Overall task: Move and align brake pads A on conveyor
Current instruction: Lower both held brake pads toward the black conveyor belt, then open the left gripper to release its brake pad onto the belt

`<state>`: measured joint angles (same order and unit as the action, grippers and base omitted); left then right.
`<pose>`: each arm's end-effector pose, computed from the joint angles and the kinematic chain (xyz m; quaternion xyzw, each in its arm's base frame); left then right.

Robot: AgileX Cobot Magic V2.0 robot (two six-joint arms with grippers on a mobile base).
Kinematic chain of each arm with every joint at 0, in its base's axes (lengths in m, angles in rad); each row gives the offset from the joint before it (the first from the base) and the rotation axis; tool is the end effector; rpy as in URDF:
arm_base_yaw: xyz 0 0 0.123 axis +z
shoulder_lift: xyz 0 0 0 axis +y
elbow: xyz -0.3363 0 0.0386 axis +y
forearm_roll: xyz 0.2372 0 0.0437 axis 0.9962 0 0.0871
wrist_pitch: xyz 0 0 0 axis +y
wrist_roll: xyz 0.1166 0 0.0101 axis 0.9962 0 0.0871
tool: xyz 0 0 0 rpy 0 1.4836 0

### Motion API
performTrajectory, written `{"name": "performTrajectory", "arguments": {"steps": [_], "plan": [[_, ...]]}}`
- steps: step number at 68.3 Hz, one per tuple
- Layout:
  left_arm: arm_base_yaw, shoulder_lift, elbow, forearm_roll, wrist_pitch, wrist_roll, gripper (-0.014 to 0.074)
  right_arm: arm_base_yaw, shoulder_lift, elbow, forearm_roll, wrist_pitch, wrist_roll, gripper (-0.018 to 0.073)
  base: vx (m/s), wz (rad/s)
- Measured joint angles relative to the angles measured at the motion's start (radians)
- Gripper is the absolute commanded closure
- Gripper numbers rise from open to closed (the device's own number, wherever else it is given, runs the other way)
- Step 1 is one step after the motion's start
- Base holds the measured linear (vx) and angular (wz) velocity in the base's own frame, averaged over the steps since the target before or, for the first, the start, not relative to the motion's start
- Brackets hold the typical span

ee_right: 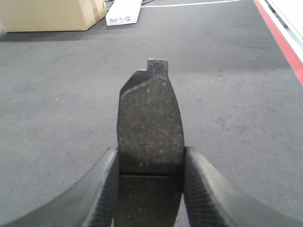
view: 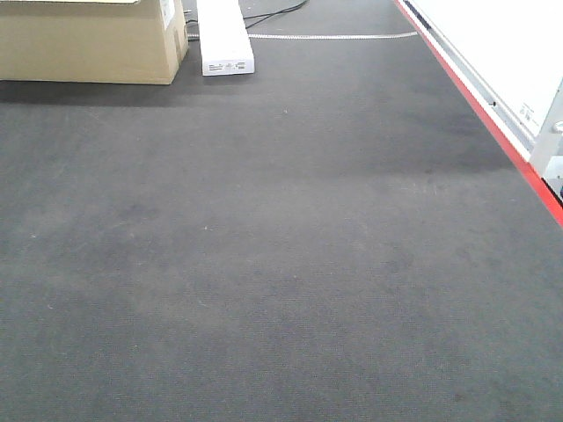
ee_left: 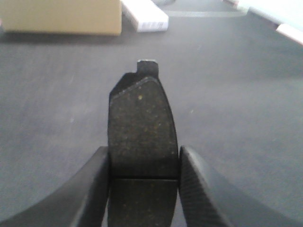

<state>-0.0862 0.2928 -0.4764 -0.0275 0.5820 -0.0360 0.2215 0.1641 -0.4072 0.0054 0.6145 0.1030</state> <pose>0.0255 -0.0040 0.3074 0.0155 0.8079 -0.0488 0.5870 0.0063 0.0018 0.2826 -0.0465 0.7988 0.0994 0.5915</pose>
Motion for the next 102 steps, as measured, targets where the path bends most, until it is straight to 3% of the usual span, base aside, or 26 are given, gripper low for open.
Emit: {"name": "performTrajectory", "arguments": {"steps": [17,35,53,69,88,102], "plan": [[0.000,0.381,-0.173,0.049,0.051,-0.120,0.0595,0.000,0.000,0.000,0.000,0.000,0.000,0.0566,0.00,0.00],[0.000,0.750,-0.289,0.050,0.144,-0.128,0.0593,0.000,0.000,0.000,0.000,0.000,0.000,0.0566,0.00,0.00],[0.000,1.010,-0.296,0.050,0.115,-0.135,0.0570,0.000,0.000,0.000,0.000,0.000,0.000,0.0566,0.00,0.00],[0.000,1.182,-0.331,0.050,0.087,-0.148,0.0460,0.000,0.000,0.000,0.000,0.000,0.000,0.0566,0.00,0.00],[0.000,1.312,-0.366,0.050,0.087,-0.153,0.0224,0.000,0.000,0.000,0.000,0.000,0.000,0.0566,0.00,0.00],[0.000,1.320,-0.369,0.051,0.073,-0.153,0.0174,0.000,0.000,0.000,0.000,0.000,0.000,0.0566,0.00,0.00]]}}
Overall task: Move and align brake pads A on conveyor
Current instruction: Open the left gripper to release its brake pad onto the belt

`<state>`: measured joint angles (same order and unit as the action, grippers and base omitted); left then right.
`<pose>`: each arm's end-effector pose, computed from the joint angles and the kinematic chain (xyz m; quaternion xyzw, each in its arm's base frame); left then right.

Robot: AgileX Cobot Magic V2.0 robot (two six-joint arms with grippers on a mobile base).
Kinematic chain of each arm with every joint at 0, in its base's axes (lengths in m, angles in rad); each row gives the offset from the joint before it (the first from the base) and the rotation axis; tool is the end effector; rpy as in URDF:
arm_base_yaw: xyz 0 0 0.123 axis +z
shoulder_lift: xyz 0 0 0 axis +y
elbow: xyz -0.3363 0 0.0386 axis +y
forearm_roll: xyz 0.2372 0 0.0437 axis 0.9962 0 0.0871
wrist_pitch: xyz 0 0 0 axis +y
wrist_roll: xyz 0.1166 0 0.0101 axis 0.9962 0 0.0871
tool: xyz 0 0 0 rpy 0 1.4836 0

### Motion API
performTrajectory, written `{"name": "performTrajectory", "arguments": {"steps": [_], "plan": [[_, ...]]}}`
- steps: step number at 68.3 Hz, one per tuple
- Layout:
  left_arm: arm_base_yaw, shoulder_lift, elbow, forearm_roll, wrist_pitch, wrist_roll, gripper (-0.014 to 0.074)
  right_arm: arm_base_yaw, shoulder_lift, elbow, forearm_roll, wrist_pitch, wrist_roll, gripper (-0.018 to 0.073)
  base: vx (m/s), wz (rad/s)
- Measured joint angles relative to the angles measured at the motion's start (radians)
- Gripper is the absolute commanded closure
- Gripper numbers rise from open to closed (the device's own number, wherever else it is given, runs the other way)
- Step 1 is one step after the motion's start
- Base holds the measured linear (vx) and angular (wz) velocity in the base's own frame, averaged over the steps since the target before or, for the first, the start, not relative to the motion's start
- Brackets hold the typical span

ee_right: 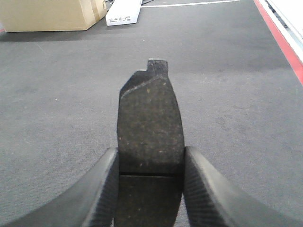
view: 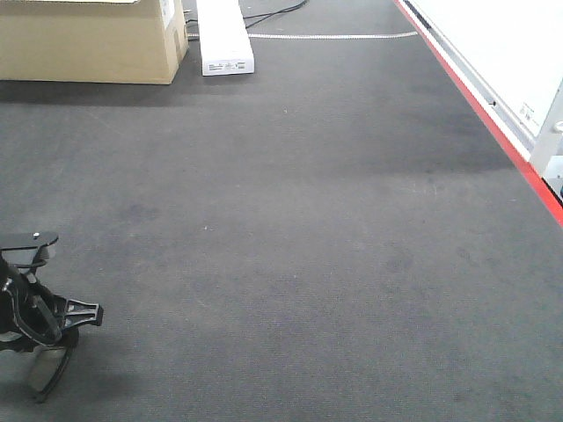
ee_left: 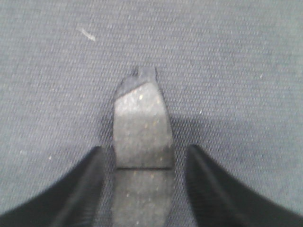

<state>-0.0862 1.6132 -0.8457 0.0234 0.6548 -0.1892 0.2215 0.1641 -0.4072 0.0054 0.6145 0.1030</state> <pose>0.2802 -0.0225 0.2103 -0.0427 0.9921 -0.0080 0.1176 0.0063 0.0018 0.2826 -0.0465 0.7988 0.0994 0.5915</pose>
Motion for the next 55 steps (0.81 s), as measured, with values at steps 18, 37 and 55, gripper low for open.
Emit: {"name": "performTrajectory", "arguments": {"steps": [18,37,55], "plan": [[0.000,-0.151,0.000,0.001,-0.003,0.001,0.0174,0.000,0.000,0.000,0.000,0.000,0.000,0.0566,0.00,0.00],[0.000,-0.519,0.007,0.001,-0.004,0.062,0.0174,0.000,0.000,0.000,0.000,0.000,0.000,0.0566,0.00,0.00],[0.000,-0.893,0.152,-0.001,-0.041,0.112,0.0174,0.000,0.000,0.000,0.000,0.000,0.000,0.0566,0.00,0.00]]}}
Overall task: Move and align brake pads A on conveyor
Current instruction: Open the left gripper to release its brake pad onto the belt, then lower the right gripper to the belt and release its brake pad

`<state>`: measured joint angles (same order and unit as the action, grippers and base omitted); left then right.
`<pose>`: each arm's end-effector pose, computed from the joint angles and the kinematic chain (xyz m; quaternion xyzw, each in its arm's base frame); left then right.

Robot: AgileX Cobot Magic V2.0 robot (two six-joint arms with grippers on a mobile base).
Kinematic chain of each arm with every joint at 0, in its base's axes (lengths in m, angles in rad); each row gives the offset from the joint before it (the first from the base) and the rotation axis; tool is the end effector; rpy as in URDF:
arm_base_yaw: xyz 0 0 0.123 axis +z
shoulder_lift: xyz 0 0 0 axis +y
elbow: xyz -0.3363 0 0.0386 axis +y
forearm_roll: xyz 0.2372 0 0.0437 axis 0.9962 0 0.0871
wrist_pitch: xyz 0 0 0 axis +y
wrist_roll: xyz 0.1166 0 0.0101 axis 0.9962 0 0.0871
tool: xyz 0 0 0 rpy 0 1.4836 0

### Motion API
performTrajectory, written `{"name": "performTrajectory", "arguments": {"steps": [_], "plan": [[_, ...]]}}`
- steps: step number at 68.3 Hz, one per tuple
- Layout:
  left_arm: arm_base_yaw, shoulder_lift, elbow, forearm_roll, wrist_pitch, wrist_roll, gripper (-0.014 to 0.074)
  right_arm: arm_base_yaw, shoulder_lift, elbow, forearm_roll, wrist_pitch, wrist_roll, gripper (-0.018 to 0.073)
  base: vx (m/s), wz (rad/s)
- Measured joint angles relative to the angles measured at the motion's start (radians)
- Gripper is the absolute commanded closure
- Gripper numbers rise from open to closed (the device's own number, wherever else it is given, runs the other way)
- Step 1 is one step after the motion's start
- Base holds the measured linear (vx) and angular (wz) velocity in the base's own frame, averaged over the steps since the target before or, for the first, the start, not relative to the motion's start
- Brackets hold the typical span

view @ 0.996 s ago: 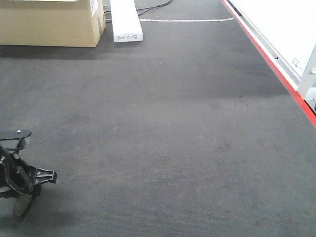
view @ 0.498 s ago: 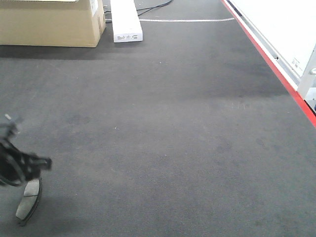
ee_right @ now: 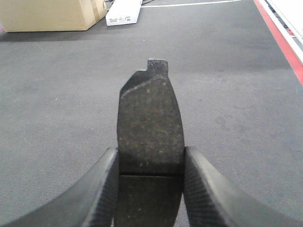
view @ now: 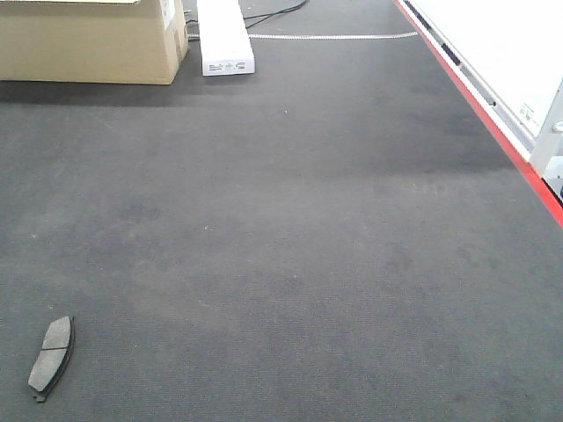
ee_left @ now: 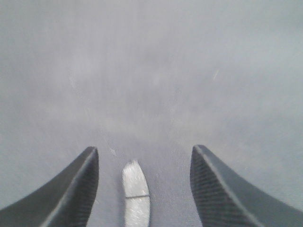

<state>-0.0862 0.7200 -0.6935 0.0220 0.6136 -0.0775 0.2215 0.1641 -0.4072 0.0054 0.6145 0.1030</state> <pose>0.1102 -0.0080 0.3496 0.0086 0.8732 -0.0300 0.4864 0.0063 0.0018 0.2826 -0.0465 0.7988 0.0994 0.5915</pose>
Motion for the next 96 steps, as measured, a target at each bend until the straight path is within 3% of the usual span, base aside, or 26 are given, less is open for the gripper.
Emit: {"name": "performTrajectory", "arguments": {"steps": [20,34,96], "plan": [[0.000,-0.436,0.211,-0.008,-0.031,0.019,0.0174,0.000,0.000,0.000,0.000,0.000,0.000,0.0566,0.00,0.00],[0.000,-0.594,0.307,-0.011,-0.028,0.019,0.0174,0.000,0.000,0.000,0.000,0.000,0.000,0.0566,0.00,0.00],[0.000,-0.621,0.315,-0.012,-0.017,0.019,0.0174,0.000,0.000,0.000,0.000,0.000,0.000,0.0566,0.00,0.00]]}}
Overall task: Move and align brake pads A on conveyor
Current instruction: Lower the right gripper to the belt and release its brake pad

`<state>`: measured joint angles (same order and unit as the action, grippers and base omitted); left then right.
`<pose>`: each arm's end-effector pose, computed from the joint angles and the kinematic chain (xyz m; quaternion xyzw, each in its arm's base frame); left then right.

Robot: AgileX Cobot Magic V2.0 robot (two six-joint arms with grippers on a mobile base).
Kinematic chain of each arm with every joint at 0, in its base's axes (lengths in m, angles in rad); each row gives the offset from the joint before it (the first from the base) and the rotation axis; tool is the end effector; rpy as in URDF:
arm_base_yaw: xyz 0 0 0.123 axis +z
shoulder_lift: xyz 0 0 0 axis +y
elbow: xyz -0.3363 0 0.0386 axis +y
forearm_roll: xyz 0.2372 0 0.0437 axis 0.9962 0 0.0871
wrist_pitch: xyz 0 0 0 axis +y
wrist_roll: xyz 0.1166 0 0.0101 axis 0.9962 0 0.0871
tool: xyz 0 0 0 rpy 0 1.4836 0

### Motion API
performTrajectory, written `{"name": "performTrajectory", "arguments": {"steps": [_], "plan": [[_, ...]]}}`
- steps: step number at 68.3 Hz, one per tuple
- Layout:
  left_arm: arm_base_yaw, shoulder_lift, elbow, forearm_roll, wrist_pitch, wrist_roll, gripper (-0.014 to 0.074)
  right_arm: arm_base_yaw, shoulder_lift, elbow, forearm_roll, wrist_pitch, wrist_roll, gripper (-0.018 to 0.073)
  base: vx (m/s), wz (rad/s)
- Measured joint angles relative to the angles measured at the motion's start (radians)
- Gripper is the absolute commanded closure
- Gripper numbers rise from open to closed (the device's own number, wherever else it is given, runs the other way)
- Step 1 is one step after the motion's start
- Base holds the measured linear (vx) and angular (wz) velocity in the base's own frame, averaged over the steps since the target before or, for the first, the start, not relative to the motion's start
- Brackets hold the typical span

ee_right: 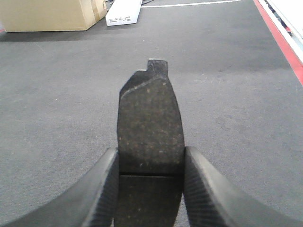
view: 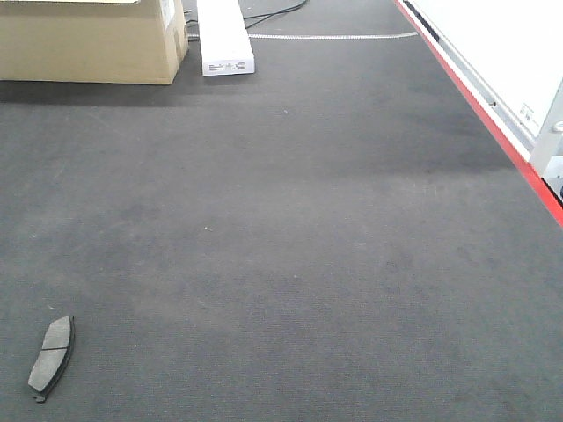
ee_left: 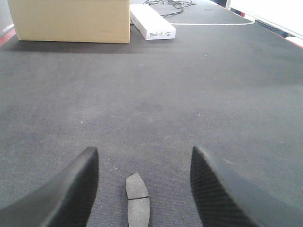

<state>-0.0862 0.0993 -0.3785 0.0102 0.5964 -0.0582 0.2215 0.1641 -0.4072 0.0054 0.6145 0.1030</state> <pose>-0.0009 0.0007 0.2754 0.0125 0.7835 -0.0400 0.6200 0.0063 0.0018 0.2826 -0.0465 0.7988 0.0994 0.5915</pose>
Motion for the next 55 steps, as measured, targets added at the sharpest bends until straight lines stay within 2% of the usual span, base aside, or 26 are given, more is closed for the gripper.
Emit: {"name": "performTrajectory", "arguments": {"steps": [30,40,55], "plan": [[0.000,0.000,0.001,0.000,0.000,0.000,0.0174,0.000,0.020,0.000,0.000,-0.026,0.000,0.0563,0.00,0.00],[0.000,0.000,0.001,-0.001,0.000,0.000,0.0174,0.000,0.166,-0.026,0.014,-0.045,0.000,0.0556,0.00,0.00],[0.000,0.000,0.001,-0.002,0.000,0.000,0.0174,0.000,0.540,-0.170,0.031,0.003,0.001,0.0549,0.00,0.00]]}}
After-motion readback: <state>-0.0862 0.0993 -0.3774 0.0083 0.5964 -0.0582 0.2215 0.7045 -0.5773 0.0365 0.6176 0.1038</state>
